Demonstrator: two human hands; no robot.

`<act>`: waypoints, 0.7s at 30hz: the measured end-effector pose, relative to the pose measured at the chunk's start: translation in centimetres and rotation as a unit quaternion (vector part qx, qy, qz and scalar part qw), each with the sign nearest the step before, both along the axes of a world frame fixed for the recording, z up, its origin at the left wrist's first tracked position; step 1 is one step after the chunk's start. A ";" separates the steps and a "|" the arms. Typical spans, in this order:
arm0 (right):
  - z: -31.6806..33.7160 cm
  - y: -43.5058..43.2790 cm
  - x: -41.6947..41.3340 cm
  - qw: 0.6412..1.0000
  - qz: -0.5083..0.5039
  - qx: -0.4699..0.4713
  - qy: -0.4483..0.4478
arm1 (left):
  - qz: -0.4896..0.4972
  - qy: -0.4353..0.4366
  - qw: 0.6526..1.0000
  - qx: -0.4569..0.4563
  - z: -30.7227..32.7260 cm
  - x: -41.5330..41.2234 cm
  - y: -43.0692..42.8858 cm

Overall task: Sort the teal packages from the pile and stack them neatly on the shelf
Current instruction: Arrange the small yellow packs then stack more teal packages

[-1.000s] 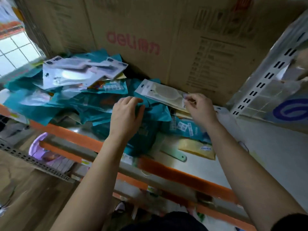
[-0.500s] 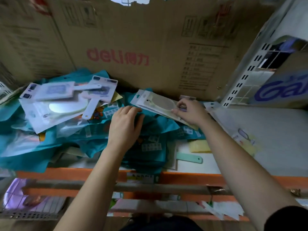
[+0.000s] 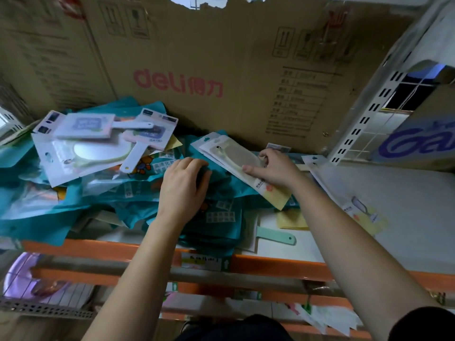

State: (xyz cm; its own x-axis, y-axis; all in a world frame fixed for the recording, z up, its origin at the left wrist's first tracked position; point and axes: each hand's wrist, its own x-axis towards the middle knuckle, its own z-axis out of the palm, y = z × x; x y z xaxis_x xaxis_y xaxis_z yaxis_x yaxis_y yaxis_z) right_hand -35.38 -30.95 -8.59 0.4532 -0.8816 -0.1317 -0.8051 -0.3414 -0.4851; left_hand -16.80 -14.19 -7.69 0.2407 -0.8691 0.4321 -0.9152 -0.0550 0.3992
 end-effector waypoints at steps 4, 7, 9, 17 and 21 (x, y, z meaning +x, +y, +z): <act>-0.1 0.1 0.0 0.995 -0.039 0.064 -0.065 | 0.008 0.004 1.000 0.001 0.1 -0.1 0.0; -0.3 0.0 -0.4 0.981 -0.085 0.070 -0.161 | 0.013 0.003 1.000 0.003 0.1 -0.3 0.0; -0.3 -0.1 -0.8 0.970 -0.091 0.079 -0.209 | 0.019 0.000 1.000 0.004 0.1 -0.4 -0.1; -1.0 0.4 -6.1 0.880 -0.197 0.105 -0.419 | 0.034 -0.043 0.996 0.068 0.6 -1.1 -2.0; -1.4 1.5 -9.0 0.859 -0.217 0.090 -0.455 | 0.106 -0.068 0.983 0.133 1.0 -2.4 -4.1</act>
